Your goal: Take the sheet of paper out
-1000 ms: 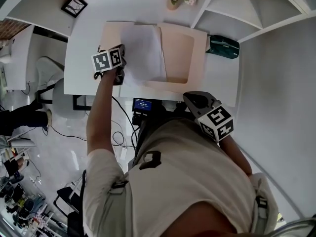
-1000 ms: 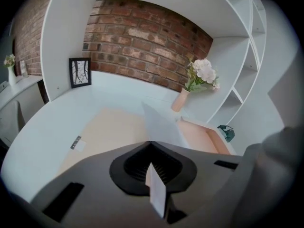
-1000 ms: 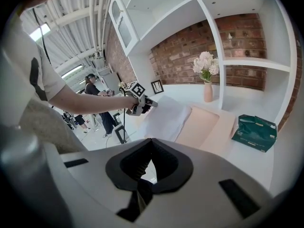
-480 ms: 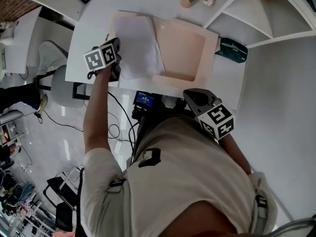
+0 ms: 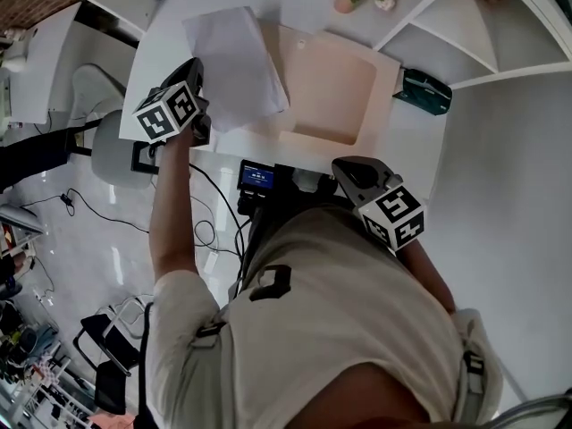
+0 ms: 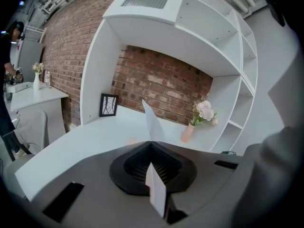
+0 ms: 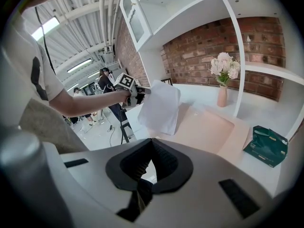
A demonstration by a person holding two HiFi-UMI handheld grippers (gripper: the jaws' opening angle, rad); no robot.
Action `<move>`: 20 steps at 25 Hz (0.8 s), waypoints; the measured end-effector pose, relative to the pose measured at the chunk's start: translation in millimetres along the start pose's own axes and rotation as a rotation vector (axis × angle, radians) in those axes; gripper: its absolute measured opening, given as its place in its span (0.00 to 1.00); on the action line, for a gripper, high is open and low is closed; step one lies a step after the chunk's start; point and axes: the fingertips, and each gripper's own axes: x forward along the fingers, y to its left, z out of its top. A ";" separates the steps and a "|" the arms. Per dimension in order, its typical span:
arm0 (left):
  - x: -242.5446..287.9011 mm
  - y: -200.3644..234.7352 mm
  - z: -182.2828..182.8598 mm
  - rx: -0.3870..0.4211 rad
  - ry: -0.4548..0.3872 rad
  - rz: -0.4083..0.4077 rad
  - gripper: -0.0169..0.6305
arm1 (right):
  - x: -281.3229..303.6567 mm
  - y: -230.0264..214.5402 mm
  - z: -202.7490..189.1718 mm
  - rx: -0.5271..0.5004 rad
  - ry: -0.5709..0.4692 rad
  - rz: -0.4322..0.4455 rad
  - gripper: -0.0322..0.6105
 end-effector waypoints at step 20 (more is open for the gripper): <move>-115.2 -46.3 30.2 -0.053 -0.221 0.059 0.05 | -21.8 14.1 -8.2 -0.008 -0.059 0.048 0.08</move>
